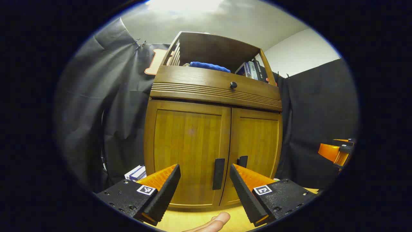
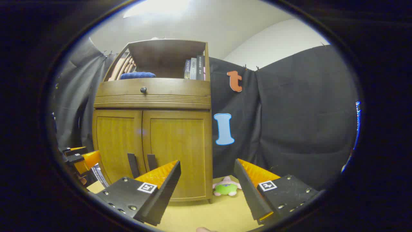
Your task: Open the right door of the double-door shoe cabinet with the right hand, and open the left door with the left hand.
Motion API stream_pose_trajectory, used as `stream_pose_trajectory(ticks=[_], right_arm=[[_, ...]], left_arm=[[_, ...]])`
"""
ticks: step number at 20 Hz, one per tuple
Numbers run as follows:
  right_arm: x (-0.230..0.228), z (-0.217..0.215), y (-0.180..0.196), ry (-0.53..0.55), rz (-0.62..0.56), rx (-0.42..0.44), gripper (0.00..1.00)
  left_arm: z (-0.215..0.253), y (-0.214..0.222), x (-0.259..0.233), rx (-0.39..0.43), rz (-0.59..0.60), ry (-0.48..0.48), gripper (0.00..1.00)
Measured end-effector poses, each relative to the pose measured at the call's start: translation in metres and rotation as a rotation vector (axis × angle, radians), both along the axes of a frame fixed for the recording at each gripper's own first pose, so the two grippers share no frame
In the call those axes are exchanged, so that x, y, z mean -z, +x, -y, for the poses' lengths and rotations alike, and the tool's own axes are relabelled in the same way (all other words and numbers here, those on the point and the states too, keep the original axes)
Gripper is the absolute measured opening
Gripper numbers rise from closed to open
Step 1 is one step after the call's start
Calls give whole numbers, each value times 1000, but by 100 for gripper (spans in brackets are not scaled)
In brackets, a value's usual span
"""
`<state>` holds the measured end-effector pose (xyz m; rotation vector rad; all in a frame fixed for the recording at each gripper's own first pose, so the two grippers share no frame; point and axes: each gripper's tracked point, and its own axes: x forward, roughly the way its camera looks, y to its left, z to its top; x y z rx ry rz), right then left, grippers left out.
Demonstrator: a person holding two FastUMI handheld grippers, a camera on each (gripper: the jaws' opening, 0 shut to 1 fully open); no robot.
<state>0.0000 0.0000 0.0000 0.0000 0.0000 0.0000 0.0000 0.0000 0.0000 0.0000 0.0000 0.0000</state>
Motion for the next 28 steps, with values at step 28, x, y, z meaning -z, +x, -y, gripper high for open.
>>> stream_pose_trajectory(ticks=[28], right_arm=[[44, -107, 89, -35, -73, -101, 96]], left_arm=[[-33, -1, 1, -54, -9, 18, 91]])
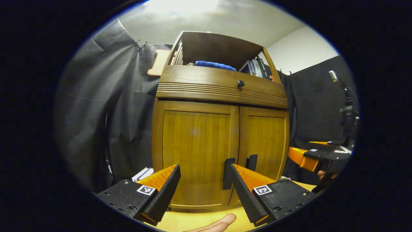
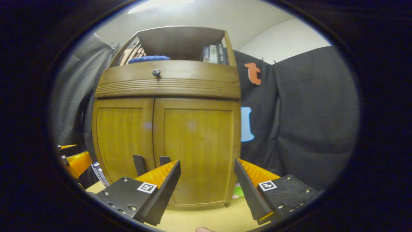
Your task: Open the right door of the double-door shoe cabinet with the right hand, and open the left door with the left hand.
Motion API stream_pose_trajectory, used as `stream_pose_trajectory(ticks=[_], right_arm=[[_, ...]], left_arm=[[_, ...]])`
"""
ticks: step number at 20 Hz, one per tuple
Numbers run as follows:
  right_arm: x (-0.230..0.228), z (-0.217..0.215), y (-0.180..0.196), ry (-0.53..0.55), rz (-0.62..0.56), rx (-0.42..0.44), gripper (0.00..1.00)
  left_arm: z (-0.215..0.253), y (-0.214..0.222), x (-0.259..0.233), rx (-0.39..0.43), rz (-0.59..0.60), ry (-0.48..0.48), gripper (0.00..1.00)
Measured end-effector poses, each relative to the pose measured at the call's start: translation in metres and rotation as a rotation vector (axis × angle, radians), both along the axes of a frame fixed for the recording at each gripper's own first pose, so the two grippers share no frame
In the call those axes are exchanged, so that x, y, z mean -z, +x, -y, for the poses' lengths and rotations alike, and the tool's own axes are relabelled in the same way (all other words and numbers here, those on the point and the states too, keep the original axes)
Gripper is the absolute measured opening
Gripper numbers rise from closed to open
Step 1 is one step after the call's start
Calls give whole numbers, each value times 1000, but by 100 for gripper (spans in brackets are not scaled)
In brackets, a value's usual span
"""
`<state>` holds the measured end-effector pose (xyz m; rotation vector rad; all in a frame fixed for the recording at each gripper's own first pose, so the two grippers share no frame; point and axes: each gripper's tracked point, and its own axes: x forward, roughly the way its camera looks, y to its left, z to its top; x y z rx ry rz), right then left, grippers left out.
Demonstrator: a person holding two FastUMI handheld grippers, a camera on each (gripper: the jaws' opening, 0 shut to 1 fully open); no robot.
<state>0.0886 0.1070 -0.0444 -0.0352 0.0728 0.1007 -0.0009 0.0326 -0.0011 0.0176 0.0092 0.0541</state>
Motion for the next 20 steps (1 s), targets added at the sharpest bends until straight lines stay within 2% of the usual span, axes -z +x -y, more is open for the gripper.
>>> stream_pose_trajectory(ticks=[1, 2, 3, 4, 5, 6, 7, 8, 12, 13, 14, 17, 18, 20], right_arm=[[5, -9, 6, -1, -9, -2, 99], [10, -21, 11, 0, -18, -18, 96], [15, -34, 16, 2, -24, -37, 99], [18, -47, 21, 3, -27, -56, 96], [22, -57, 28, 4, -28, -68, 98], [26, -63, 33, 2, -30, -71, 99], [31, -71, 38, -5, -32, -73, 96], [36, -76, 44, -14, -37, -70, 99], [61, -95, 65, -6, -72, -92, 99], [68, -98, 70, -3, -82, -92, 99], [74, -101, 73, 5, -96, -95, 99], [89, -114, 80, 45, -145, -125, 65], [98, -113, 87, 21, -163, -116, 53], [95, -116, 89, 50, -148, -165, 30]], left_arm=[[-4, 2, 1, -4, -6, -3, 91], [-6, 3, 2, -6, -10, -5, 91], [-8, 4, 3, -6, -15, -1, 91], [-9, 5, 4, -4, -19, 3, 91], [-11, 6, 5, -2, -21, 6, 91], [-14, 6, 5, -4, -19, 5, 91], [-16, 6, 4, -7, -15, 6, 91], [-17, 6, 4, -8, -14, 6, 91], [-23, 8, 2, -12, -13, 5, 91], [-23, 9, 2, -8, -14, 4, 95], [-25, 10, 3, -6, -17, 0, 91], [-23, 13, 5, 11, -27, -13, 91], [-24, 14, 6, 11, -27, -13, 91], [-25, 15, 9, 4, -33, -9, 91]])
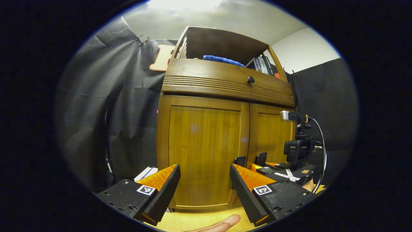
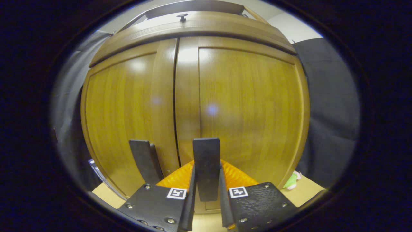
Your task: Open the right door of the double-door shoe cabinet with the right hand, and open the left door with the left hand.
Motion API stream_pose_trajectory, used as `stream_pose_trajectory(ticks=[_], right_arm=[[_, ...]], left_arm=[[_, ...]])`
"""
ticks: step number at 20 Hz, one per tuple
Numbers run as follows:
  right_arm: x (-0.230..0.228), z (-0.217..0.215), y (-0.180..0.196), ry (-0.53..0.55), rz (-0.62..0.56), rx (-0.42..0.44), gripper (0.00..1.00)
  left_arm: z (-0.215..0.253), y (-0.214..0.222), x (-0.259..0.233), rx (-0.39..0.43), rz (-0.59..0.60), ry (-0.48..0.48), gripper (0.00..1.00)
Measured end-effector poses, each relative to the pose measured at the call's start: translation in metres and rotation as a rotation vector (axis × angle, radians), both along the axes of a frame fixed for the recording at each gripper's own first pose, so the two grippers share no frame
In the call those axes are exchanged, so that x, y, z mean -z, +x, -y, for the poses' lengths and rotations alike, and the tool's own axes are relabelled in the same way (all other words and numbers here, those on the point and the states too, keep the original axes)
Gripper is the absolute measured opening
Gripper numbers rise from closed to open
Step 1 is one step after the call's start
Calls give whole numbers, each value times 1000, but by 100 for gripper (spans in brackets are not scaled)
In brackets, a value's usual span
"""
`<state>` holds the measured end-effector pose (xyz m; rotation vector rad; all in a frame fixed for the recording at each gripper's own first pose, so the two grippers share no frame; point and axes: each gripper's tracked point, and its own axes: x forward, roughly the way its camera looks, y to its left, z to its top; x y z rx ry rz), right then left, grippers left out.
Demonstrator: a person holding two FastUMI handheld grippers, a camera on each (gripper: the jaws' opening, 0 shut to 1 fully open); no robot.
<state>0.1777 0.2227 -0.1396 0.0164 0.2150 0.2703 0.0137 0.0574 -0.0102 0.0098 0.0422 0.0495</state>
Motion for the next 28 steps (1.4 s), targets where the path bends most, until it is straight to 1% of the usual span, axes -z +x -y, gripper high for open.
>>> stream_pose_trajectory(ticks=[3, 5, 7, 8, 9, 10, 12, 13, 14, 15, 16, 20, 23, 24, 25, 26, 28], right_arm=[[2, 1, -7, 6, 26, -64, 29], [-3, 7, -16, -11, 52, -81, 29], [-4, 13, -29, 7, 42, -94, 29], [-4, 15, -35, 17, 36, -103, 29], [-6, 19, -39, 23, 37, -114, 25], [-7, 23, -44, 24, 33, -123, 29], [-10, 32, -55, 48, 23, -131, 29], [-12, 38, -62, 75, 15, -135, 29], [-14, 45, -69, 93, 9, -142, 29], [-15, 50, -74, 111, 4, -146, 29], [-16, 56, -79, 117, 1, -148, 29], [-22, 86, -102, 114, 10, -143, 29], [-25, 104, -112, 110, 18, -140, 28], [-27, 111, -115, 110, 21, -137, 29], [-27, 117, -117, 106, 23, -136, 32], [-29, 123, -120, 104, 27, -140, 28], [-29, 134, -125, 108, 28, -147, 28]], left_arm=[[-2, 4, 6, -21, -20, 3, 91], [-3, 7, 11, -23, -33, 5, 91], [-5, 11, 12, -37, -38, 3, 91], [-7, 13, 13, -45, -42, 4, 95], [-7, 15, 15, -48, -47, 6, 95], [-7, 15, 18, -47, -53, 8, 91], [-5, 16, 22, -48, -65, 11, 91], [-4, 16, 23, -48, -69, 11, 95], [-1, 16, 24, -46, -74, 10, 95], [2, 16, 23, -36, -73, 10, 92], [6, 17, 24, -26, -72, 12, 92], [14, 13, 25, -14, -68, 32, 92], [19, 13, 27, -6, -72, 33, 92], [20, 13, 29, -8, -75, 39, 91], [21, 14, 30, -11, -80, 47, 91], [22, 15, 33, -13, -82, 56, 91], [23, 17, 35, -19, -87, 69, 91]])
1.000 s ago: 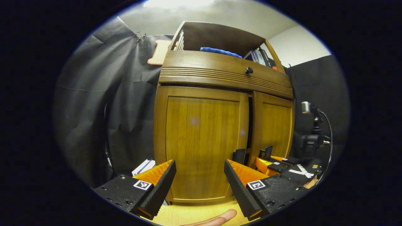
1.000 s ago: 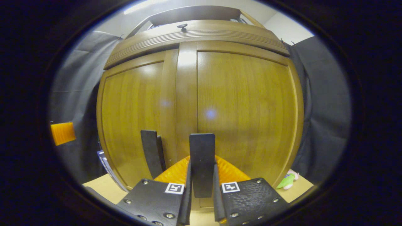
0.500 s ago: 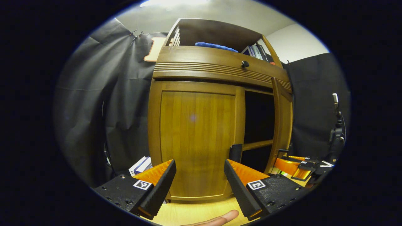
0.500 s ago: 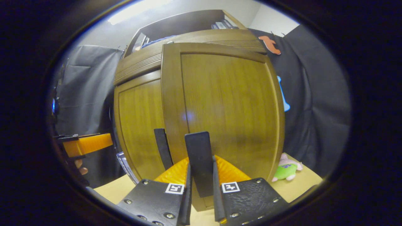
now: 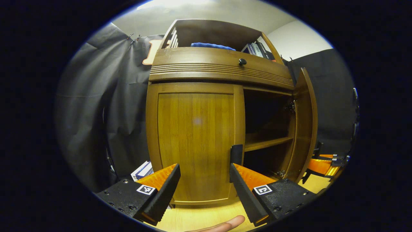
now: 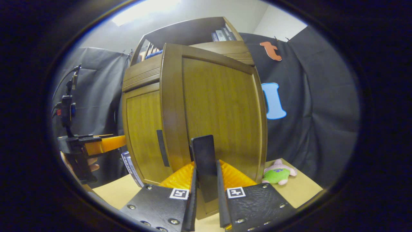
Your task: Open the right door of the double-door shoe cabinet with the right hand, and open the left door with the left hand.
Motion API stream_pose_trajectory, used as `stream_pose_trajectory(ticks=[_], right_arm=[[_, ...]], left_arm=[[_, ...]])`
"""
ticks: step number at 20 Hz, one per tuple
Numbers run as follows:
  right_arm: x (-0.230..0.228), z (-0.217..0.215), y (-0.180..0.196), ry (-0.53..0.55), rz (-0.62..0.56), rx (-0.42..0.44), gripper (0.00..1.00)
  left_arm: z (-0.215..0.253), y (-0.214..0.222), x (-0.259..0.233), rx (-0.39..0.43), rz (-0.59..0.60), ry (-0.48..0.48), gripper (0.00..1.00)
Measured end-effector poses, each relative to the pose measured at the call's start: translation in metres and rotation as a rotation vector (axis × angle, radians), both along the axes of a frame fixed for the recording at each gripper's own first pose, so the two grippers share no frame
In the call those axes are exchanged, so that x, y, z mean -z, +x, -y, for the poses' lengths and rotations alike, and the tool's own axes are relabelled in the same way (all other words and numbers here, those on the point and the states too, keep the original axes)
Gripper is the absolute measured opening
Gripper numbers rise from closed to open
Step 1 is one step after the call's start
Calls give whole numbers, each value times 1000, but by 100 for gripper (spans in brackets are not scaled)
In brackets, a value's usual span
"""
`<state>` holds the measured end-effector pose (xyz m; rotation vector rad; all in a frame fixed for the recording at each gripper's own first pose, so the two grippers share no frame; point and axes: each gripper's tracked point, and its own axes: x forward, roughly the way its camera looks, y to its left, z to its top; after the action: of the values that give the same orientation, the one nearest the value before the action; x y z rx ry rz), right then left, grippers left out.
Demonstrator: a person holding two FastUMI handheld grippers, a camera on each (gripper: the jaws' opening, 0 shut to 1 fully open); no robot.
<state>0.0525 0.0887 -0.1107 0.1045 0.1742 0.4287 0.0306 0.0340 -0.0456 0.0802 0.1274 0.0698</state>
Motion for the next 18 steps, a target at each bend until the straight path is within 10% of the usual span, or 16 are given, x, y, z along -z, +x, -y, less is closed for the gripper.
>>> stream_pose_trajectory(ticks=[18], right_arm=[[-16, 139, -5, -88, 75, 257, 4]], left_arm=[[45, 3, 14, -60, 71, 17, 94]])
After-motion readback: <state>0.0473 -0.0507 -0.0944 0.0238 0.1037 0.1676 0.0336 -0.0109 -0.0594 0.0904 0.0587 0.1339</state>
